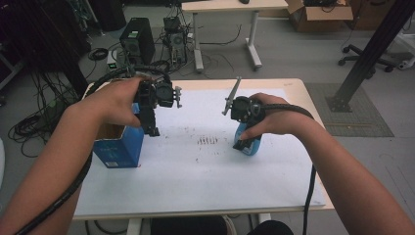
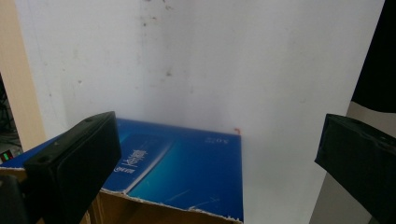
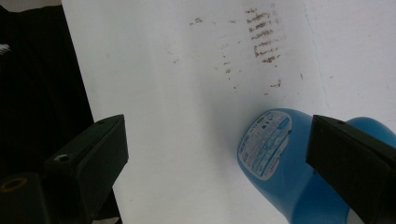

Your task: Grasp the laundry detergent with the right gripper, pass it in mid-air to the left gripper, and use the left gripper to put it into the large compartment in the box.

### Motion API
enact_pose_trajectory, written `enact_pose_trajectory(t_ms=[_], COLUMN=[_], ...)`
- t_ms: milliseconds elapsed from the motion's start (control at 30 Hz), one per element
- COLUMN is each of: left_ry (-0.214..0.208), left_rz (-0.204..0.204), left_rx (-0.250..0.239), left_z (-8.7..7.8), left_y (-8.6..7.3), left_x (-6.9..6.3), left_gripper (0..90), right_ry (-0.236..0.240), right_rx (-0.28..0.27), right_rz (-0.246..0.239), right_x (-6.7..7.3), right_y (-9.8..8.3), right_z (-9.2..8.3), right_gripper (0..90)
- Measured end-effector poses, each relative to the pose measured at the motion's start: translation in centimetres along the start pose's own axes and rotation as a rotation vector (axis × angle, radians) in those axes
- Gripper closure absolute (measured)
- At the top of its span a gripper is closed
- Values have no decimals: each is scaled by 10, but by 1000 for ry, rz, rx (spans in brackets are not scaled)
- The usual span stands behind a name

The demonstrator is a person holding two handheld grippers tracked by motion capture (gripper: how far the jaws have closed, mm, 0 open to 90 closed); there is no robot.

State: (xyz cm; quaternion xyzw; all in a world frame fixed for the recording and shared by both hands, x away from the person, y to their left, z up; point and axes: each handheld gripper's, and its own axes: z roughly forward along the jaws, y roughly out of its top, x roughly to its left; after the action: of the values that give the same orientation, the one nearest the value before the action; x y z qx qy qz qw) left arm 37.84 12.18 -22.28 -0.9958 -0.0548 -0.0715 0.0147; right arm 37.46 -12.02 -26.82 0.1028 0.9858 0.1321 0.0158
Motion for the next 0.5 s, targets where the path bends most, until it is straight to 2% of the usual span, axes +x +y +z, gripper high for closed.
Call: enact_pose_trajectory(t_ms=[100, 267, 500], left_ry=[1, 2, -1], left_rz=[4, 8, 6], left_rx=[3, 7, -3], left_z=[1, 0, 1], left_y=[1, 2, 6], left_x=[-2, -6, -8], left_gripper=[2, 1, 2], right_ry=[-4, -4, -9], right_rx=[-17, -30, -45], right_rz=[-6, 12, 15], right_x=[4, 13, 22], right_y=[-6, -22, -38], right_z=[2, 7, 6], right_gripper=[57, 56, 57])
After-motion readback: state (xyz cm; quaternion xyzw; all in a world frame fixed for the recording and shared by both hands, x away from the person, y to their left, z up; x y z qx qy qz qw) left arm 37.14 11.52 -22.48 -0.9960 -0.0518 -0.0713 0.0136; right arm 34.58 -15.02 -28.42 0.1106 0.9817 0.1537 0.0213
